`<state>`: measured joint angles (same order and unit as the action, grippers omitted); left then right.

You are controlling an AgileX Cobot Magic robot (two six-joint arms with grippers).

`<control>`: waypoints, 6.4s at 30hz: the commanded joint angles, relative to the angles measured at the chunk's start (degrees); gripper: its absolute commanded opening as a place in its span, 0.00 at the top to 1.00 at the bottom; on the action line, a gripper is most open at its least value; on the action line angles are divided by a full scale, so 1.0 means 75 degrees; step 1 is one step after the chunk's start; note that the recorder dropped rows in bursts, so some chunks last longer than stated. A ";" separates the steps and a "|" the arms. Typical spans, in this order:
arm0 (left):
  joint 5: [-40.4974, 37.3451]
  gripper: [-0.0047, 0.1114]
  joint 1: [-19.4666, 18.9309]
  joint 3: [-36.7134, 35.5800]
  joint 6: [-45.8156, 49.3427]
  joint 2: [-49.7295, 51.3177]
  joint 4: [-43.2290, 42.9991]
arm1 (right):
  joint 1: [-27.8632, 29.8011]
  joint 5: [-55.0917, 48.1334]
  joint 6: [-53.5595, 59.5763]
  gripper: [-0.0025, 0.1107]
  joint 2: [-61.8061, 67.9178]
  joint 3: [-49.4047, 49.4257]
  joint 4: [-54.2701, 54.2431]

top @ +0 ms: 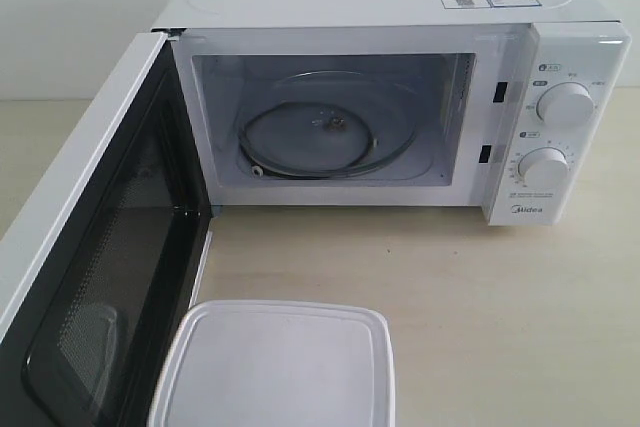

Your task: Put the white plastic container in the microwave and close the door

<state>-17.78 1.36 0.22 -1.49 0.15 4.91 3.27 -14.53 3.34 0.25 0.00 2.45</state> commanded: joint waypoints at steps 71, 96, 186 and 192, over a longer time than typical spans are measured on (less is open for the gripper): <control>0.0023 0.93 -0.0015 -0.0030 -0.0095 -0.0019 0.0020 | -0.7480 -0.0749 0.3653 0.91 0.9255 -0.3036 -1.1290; 0.0023 0.93 -0.0015 -0.0030 -0.0095 -0.0019 0.0020 | -0.8230 0.1147 0.3414 0.91 0.9664 -0.3028 -1.1223; 0.0023 0.93 -0.0015 -0.0030 -0.0095 -0.0019 0.0020 | -0.8230 0.5097 0.6599 0.91 1.1577 -0.4361 -1.1684; 0.0023 0.93 -0.0015 -0.0030 -0.0095 -0.0019 0.0020 | -0.8230 0.4660 1.0431 0.91 1.1243 -0.4268 -1.3653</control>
<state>-17.78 1.36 0.22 -1.49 0.15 4.91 -58.33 19.62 70.20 85.38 -32.48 -95.59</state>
